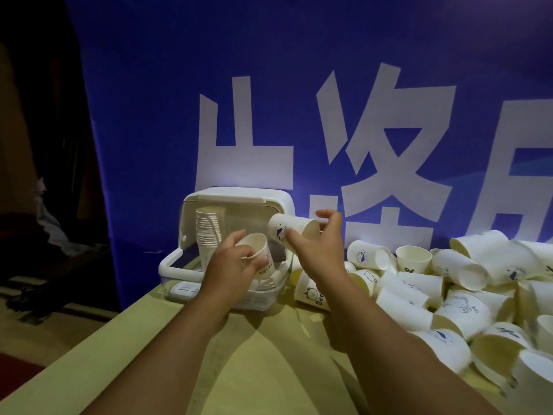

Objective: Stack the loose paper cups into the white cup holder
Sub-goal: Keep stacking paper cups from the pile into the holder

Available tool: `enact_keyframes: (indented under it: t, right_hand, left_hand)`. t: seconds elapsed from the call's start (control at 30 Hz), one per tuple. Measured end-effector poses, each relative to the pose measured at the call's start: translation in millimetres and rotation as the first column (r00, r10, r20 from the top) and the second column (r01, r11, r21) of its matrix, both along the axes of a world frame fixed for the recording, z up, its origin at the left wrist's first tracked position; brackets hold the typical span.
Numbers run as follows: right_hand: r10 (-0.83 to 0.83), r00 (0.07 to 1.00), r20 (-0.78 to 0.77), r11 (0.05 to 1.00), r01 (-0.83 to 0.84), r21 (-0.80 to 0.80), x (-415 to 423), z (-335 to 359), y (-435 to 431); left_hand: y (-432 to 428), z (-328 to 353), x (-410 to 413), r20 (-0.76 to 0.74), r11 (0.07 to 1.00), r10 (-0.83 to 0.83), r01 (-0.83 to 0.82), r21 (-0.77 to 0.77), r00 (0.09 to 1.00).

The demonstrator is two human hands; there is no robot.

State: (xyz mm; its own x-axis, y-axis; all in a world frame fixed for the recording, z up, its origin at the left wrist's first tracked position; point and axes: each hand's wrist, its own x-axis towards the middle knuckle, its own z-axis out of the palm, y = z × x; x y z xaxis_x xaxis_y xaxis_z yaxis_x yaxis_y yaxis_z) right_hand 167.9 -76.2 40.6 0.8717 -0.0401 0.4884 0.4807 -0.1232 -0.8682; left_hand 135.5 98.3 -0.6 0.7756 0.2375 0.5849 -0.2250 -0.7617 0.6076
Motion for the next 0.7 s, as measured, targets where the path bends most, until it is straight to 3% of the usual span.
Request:
enact_keyframes:
  t: [0.17, 0.27, 0.37, 0.53, 0.7]
  right_hand:
    - [-0.064, 0.987, 0.15, 0.986, 0.086, -0.143, 8.8, 2.1, 2.2]
    - [-0.002, 0.984, 0.179, 0.973, 0.043, -0.226, 7.6, 2.7, 5.2]
    - [0.056, 0.975, 0.216, 0.939, 0.022, -0.344, 4.2, -0.2, 9.1]
    - [0.023, 0.975, 0.221, 0.926, 0.063, -0.373, 2.9, -6.9, 14.7]
    - [0.062, 0.976, 0.207, 0.855, 0.055, -0.517, 6.9, -9.6, 15.9]
  left_hand:
    - [10.3, -7.9, 2.6, -0.115, 0.978, 0.008, 0.016, 0.208, 0.993]
    - [9.4, -8.7, 1.0, -0.164, 0.979, -0.029, 0.061, 0.194, 0.986]
    - [8.0, -7.4, 0.2, -0.111, 0.988, -0.029, 0.045, 0.149, 0.993]
    - [8.4, -9.4, -1.8, -0.138, 0.994, 0.005, 0.009, 0.106, 0.99]
    - [8.4, -10.0, -4.4, -0.11, 0.999, -0.035, 0.038, 0.02, 0.993]
